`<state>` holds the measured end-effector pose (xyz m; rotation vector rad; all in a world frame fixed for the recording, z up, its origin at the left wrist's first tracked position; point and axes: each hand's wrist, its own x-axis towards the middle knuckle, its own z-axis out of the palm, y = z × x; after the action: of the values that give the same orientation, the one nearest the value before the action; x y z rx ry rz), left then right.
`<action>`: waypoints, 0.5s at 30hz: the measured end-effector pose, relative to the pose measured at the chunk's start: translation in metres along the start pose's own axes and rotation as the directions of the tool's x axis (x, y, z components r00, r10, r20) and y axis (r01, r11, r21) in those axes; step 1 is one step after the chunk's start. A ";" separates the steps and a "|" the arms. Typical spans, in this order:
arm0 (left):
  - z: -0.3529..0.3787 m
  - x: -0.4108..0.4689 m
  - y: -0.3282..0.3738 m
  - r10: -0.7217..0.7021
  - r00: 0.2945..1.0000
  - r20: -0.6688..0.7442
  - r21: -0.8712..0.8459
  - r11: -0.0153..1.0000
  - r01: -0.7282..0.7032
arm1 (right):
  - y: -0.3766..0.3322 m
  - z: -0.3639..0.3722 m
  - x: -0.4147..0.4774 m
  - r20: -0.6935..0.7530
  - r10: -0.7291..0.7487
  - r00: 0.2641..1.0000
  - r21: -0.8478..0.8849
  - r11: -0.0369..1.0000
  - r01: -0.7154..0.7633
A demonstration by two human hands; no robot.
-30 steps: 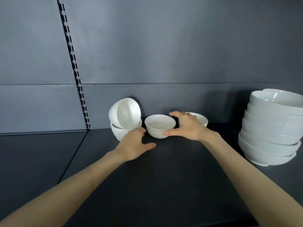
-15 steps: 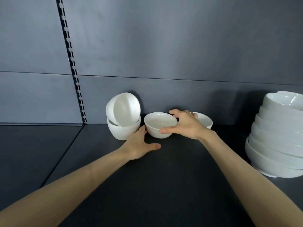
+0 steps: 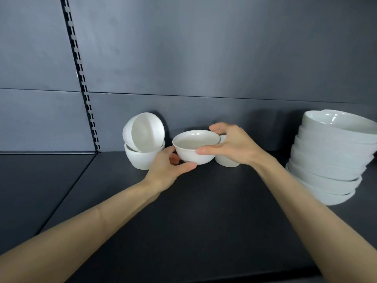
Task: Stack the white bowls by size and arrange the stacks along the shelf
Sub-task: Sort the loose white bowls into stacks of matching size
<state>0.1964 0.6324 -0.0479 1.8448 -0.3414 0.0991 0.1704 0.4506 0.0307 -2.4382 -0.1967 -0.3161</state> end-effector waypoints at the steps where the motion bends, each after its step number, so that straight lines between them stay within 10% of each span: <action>1: 0.000 -0.003 0.005 0.018 1.000 -0.001 -0.025 1.000 -0.018 | -0.004 -0.006 -0.007 -0.019 0.002 1.000 0.013 1.000 -0.002; 15: 0.047 -0.037 0.135 0.377 0.918 0.122 -0.478 0.833 -0.279 | -0.039 -0.121 -0.113 -0.395 0.017 0.918 0.170 0.984 0.055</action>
<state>0.1181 0.5595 0.0535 1.3169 -0.7703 0.0530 0.0325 0.3966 0.1139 -2.1431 -0.0661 -0.7587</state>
